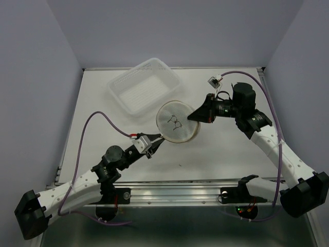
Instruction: Unzip the laundry bag and remove the bra
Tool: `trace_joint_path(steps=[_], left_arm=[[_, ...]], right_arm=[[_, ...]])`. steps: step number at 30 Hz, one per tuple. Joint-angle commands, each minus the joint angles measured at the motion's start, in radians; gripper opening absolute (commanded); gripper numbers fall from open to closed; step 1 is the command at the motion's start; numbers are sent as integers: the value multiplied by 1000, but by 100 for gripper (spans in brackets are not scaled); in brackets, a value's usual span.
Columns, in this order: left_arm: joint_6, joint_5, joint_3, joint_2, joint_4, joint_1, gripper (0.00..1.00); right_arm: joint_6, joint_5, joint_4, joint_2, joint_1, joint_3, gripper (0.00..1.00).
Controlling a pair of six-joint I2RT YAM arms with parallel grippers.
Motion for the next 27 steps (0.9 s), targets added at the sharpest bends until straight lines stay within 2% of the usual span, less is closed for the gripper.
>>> trace_joint_path(steps=[1, 2, 3, 7, 13, 17, 21, 27], left_arm=[[10, 31, 55, -8, 24, -4, 24], [5, 29, 58, -6, 14, -4, 4], [1, 26, 58, -3, 9, -4, 0], [-39, -7, 55, 8, -6, -4, 0], [-140, -211, 80, 74, -60, -4, 0], [-237, -250, 107, 152, -55, -3, 0], [-327, -274, 155, 306, -42, -4, 0], [-391, -294, 195, 419, -29, -6, 0]], right_arm=[[-15, -15, 73, -31, -5, -11, 1], [-18, -9, 73, -31, -5, -11, 1], [-18, -1, 73, -31, -5, -11, 1], [-21, 88, 73, -26, -5, -23, 1], [-16, 322, 116, -31, -5, -125, 1], [54, 430, 277, -60, 6, -277, 1], [128, 537, 440, -79, 29, -408, 1], [90, 652, 446, -48, 96, -452, 1]])
